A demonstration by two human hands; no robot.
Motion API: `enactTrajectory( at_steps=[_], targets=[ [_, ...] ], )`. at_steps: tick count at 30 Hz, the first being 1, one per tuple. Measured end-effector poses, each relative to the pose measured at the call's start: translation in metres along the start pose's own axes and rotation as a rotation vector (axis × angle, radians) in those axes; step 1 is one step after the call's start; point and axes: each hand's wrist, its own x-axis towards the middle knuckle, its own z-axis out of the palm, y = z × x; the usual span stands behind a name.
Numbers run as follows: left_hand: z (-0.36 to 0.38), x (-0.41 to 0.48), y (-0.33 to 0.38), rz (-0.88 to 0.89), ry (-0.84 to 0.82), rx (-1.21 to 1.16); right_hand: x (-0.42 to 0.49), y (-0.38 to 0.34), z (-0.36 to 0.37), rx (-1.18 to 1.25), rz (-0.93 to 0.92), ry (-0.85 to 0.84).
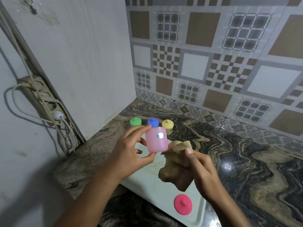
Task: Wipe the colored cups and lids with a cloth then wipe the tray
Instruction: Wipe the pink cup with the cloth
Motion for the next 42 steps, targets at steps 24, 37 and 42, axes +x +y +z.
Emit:
enactTrajectory(
  at_steps=[24,37,42],
  targets=[
    [0.151,0.108,-0.051,-0.035,-0.212,0.398,0.132,0.069,-0.067,-0.445,0.243,0.381],
    [0.225,0.133,-0.094,-0.127,-0.397,0.583,0.187,0.136,-0.092,-0.550,0.392,0.377],
    [0.232,0.126,-0.107,-0.163,-0.415,0.586,0.186,0.144,-0.091,-0.500,0.387,0.371]
  ],
)
